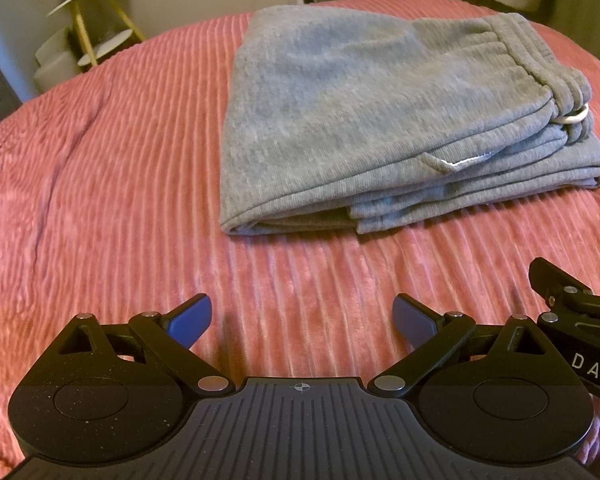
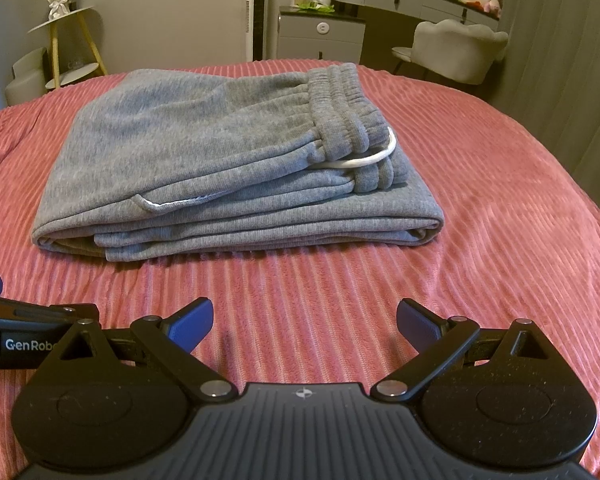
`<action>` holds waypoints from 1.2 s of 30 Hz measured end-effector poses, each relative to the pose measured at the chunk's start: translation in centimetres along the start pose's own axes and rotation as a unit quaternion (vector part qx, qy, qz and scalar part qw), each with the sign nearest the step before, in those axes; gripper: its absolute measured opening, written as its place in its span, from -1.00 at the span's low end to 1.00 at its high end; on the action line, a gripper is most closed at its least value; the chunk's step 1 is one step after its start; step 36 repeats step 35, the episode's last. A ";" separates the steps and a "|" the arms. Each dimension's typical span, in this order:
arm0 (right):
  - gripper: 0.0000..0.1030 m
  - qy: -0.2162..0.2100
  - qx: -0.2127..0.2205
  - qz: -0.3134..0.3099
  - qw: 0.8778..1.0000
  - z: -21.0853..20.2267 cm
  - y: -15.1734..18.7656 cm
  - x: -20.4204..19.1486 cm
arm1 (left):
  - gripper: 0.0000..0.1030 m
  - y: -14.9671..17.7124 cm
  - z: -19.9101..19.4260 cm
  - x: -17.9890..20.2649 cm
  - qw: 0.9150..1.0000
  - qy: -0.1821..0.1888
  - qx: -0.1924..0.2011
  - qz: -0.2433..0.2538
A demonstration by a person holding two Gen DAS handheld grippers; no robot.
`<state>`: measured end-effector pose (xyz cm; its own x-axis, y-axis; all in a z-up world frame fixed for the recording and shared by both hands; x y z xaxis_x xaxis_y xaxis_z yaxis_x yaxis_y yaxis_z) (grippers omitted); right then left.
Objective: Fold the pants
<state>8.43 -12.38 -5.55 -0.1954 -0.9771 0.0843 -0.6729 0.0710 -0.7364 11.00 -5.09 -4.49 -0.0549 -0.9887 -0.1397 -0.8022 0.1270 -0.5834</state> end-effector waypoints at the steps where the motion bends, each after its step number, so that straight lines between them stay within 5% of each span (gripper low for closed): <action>1: 0.91 0.000 0.000 -0.001 1.000 0.0 0.0 0.0 | 0.94 0.0 0.0 0.0 1.000 0.000 0.000 0.000; 36: 0.91 0.003 -0.006 -0.008 1.000 0.4 0.1 0.1 | 0.94 0.1 0.2 -0.1 1.000 -0.001 -0.003 0.005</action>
Point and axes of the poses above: each gripper's, at about its wrist camera, not at the fingertips, and z roughly the way its jaws point, x to its right, y to its underside, the point moved 1 cm from there along z, roughly the way its jaws point, and after that the axes turned 6 degrees about x, right-handed, at the moved point
